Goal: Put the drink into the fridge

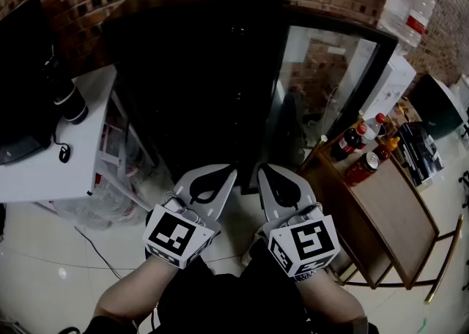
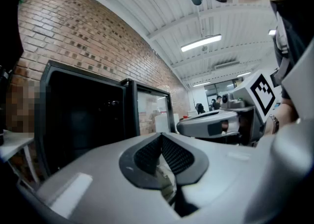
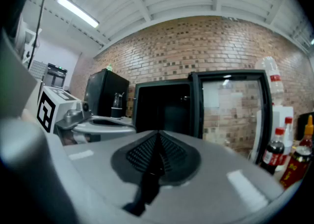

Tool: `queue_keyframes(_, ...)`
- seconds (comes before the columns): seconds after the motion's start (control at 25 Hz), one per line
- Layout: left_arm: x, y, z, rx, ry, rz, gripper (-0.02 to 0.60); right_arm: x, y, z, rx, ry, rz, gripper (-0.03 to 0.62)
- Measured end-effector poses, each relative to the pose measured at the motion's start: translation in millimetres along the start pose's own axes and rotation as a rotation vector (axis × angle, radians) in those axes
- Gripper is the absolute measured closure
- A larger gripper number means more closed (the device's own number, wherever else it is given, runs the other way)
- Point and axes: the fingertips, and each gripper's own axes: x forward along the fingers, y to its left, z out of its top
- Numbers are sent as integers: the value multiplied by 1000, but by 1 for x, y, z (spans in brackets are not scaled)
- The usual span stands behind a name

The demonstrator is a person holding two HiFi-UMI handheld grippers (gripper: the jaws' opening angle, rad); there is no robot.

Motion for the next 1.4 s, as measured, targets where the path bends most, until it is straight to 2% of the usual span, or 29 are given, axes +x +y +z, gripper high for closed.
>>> queue_keyframes(0.12,29,-17,3,15,-4,-42,577,-8,-32,-4,4,0,-41,592)
queue_keyframes(0.24,62,-44,7,28,-7,-124,577,-26,-69,-10,17,8,-116,586)
queue_keyframes(0.4,104,-78,10,37,-16,-227,577,-52,-117,-17,37,27,-223,542)
queue_keyframes(0.52,131,-98,16,17,-21,-280,577,-69,-149,-21,53,41,-298,519)
queue_keyframes(0.68,161,-117,14,37,-23,-351,577,-87,-183,-31,76,57,-383,491)
queue_keyframes(1.0,201,-150,2,22,-8,-450,577,-111,-228,-58,121,112,-511,411)
queue_keyframes(1.2,222,-160,2,-16,-2,-472,577,-117,-252,-70,136,146,-567,370)
queue_keyframes(1.4,238,-168,-7,0,5,-510,577,-119,-271,-89,159,195,-605,304)
